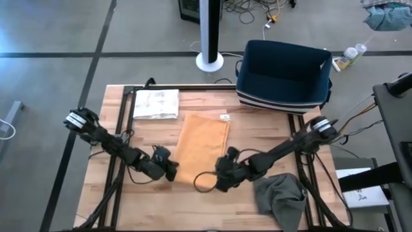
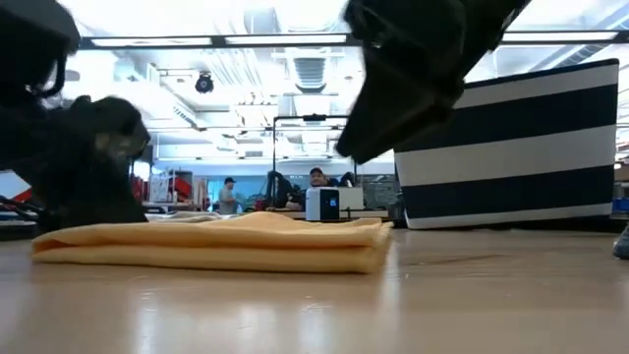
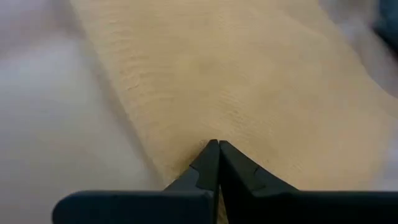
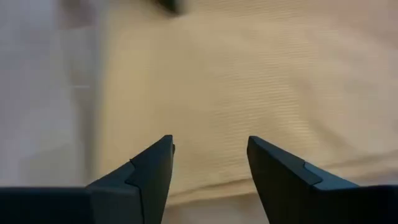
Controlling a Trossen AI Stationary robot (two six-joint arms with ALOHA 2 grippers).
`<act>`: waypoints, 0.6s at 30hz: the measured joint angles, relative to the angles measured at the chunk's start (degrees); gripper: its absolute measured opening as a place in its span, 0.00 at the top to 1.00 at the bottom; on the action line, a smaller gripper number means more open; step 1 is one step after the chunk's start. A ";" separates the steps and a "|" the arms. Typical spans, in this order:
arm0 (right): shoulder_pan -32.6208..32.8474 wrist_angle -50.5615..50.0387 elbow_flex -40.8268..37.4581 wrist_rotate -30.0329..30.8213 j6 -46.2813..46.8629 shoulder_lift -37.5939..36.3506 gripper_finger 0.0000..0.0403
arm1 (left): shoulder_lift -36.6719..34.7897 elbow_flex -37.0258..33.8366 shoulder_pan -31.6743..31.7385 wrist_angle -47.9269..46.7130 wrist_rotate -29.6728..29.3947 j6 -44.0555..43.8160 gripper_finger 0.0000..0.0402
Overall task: Fold towel
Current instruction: Fold the yellow towel
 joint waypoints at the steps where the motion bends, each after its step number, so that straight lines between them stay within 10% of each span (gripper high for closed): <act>1: -0.38 -1.29 -1.00 -0.04 1.80 -1.26 0.51 | -0.82 1.55 -0.15 0.48 1.09 2.30 1.00; 9: -5.52 -3.89 -12.90 1.51 33.77 -8.46 0.51 | -14.33 8.96 9.24 -12.75 13.19 21.64 1.00; 18: -16.33 1.38 -17.65 -4.18 37.62 -4.41 0.51 | -24.07 4.07 23.45 -32.49 16.15 22.08 1.00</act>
